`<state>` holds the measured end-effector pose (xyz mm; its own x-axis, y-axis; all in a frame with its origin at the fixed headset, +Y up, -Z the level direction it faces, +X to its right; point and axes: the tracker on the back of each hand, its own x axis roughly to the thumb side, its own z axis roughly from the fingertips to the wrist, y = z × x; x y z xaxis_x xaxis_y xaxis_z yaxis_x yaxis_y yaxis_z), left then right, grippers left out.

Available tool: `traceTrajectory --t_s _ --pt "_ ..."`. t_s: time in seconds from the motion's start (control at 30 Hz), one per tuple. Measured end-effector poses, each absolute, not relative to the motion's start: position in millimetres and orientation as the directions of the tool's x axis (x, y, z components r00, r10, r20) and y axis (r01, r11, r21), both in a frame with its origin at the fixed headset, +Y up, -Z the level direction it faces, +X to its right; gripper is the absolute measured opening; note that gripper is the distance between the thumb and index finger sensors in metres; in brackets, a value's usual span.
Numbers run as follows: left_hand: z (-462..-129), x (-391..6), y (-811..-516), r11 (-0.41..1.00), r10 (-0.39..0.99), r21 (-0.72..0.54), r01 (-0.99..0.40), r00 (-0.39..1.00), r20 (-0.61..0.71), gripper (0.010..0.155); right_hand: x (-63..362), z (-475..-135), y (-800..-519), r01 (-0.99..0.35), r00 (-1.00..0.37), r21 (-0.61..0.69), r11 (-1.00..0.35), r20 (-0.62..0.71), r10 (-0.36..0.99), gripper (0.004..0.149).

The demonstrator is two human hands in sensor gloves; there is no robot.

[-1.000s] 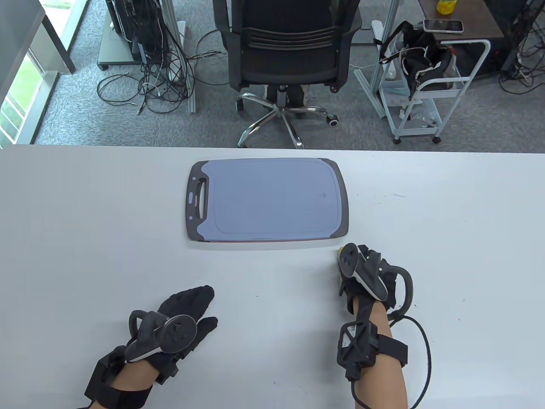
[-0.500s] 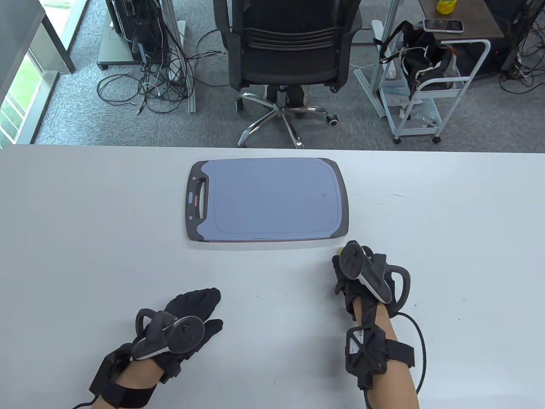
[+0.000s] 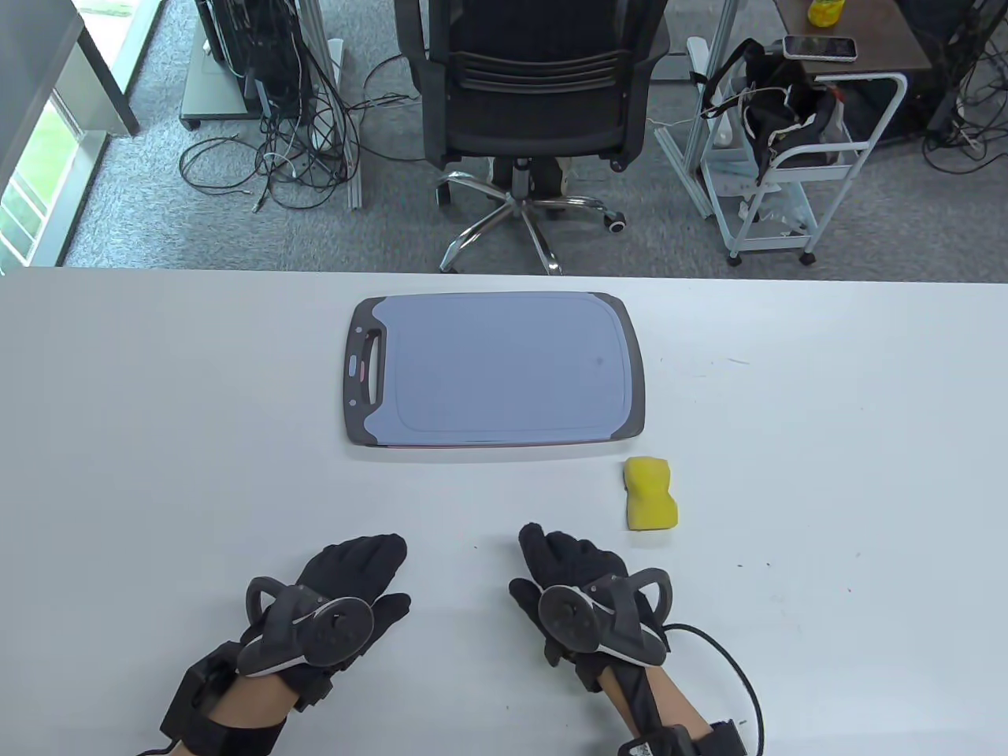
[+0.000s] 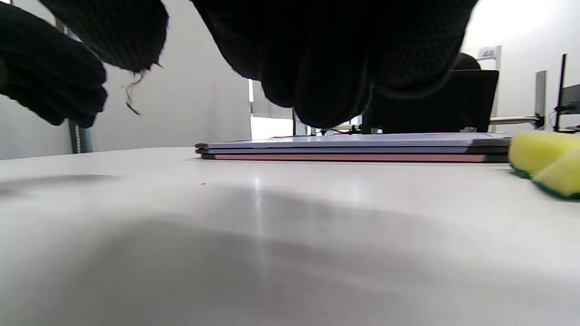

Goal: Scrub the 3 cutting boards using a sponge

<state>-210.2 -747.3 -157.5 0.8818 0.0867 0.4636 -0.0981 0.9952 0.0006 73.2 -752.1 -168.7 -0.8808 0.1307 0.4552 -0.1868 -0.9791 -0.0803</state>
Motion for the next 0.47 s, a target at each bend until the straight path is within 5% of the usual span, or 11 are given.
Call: traceTrajectory --t_s 0.47 --pt "-150.0 -210.9 -744.8 0.996 0.063 0.025 -0.085 0.878 0.474 0.077 73.7 -164.8 -753.8 -0.235 -0.838 -0.025 -0.972 0.512 0.189 0.070"
